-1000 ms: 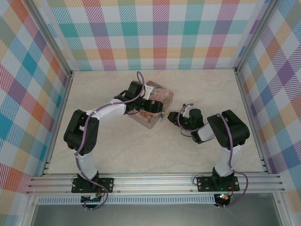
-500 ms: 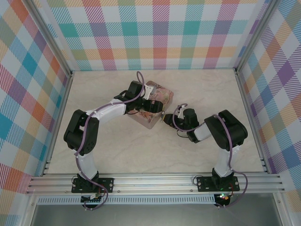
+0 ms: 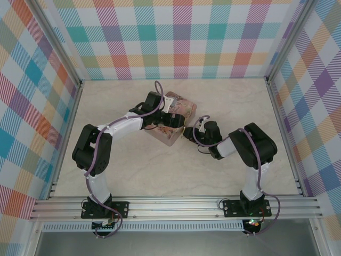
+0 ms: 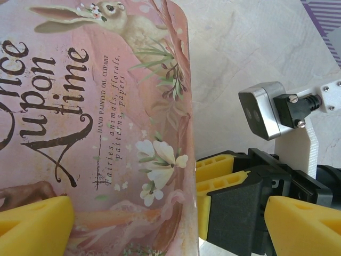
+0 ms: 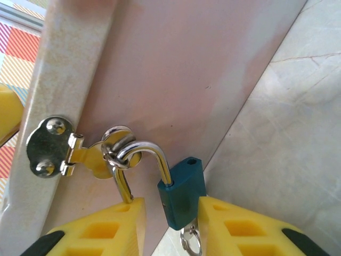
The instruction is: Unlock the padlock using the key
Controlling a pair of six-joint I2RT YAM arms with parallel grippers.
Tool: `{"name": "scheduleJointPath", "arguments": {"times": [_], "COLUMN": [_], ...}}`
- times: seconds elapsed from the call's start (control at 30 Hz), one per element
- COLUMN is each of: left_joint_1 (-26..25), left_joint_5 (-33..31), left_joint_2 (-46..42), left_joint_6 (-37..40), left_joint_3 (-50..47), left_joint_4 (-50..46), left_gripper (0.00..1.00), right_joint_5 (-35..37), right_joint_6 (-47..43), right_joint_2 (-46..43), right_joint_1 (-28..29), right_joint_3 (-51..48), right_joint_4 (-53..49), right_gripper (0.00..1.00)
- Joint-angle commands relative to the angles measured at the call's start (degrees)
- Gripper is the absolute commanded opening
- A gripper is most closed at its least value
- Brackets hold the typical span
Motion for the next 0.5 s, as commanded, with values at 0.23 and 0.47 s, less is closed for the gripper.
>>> {"name": "scheduleJointPath", "arguments": {"times": [0.23, 0.47], "left_joint_1": [-0.13, -0.04], "left_joint_5": [-1.36, -1.69], "left_joint_2": [0.18, 0.17], "left_joint_6": [-1.3, -1.22], "left_joint_3": [-2.57, -2.74], "left_joint_4": [-0.8, -0.79], "left_gripper": [0.93, 0.93], "right_joint_5": [4.23, 7.17], "right_joint_6": [0.53, -0.23], "right_joint_2": [5.58, 5.56], "right_joint_1": [1.82, 2.25], "right_joint_3": [3.67, 3.35], "right_joint_4": [-13.65, -13.02], "right_gripper": [0.29, 0.13]}}
